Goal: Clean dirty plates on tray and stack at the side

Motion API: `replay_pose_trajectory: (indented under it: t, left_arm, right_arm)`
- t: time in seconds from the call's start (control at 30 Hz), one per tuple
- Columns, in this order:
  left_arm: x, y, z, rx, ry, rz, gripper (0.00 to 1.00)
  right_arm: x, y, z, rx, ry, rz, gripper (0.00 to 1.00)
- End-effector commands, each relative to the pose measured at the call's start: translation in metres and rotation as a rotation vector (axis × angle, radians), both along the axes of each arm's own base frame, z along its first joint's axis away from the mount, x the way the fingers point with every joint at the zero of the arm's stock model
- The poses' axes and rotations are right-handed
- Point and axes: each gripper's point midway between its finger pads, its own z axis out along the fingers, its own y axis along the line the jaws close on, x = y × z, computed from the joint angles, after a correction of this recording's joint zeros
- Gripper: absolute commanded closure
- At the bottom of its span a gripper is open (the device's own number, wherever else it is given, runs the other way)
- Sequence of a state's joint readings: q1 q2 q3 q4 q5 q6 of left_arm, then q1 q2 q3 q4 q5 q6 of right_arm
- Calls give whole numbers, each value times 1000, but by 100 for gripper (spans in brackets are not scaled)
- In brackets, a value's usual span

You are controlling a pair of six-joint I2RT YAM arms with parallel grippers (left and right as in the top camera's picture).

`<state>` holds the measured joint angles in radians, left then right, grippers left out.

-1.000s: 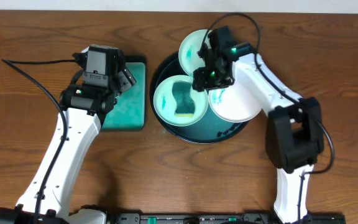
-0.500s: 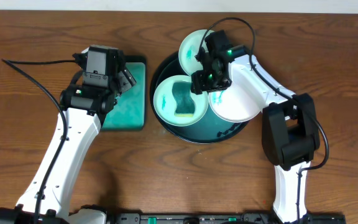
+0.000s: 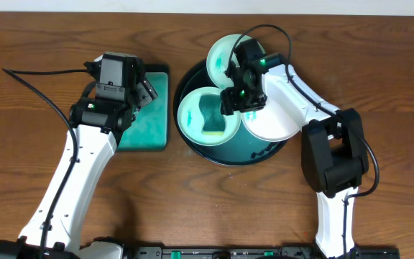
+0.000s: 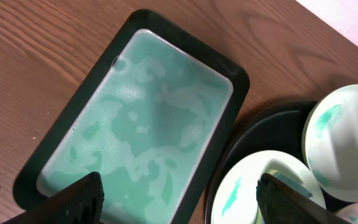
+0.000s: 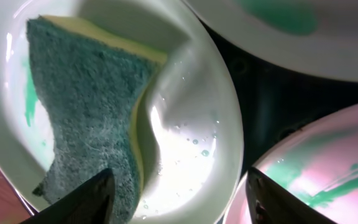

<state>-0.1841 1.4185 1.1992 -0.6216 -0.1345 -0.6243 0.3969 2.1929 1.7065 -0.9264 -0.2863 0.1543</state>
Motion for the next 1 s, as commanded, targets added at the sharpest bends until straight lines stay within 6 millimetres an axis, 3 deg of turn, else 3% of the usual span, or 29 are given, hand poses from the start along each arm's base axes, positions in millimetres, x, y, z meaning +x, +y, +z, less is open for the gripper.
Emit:
replay_pose_trajectory:
  t: [0.0,0.13,0.33,0.43,0.6,0.7,0.97]
  left_arm:
    - [0,4,-2,20,8,1,20]
    - [0,4,-2,20,9,1,20]
    - [0,4,-2,20,8,1,20]
    - [0,4,-2,20,8,1,20]
    - [0,4,-3,20,9,1,20]
    - [-1,4,-3,20,13,1,21]
    - [-1,4,-3,20,12,1,20]
  right_arm:
    - [-8,-2,-12,-20,32,3,39]
    - [-1,0,-5,-12,3,1,40]
    - [14,-3,32,-24,-69,-7,34]
    - [23,2,39,-8,-108,-6,34]
    - [34,11,31,8,-155,-6,34]
    - [37,4,20,-44,-152,-47,33]
    - [26,17,-2,-7,-80,-19,35]
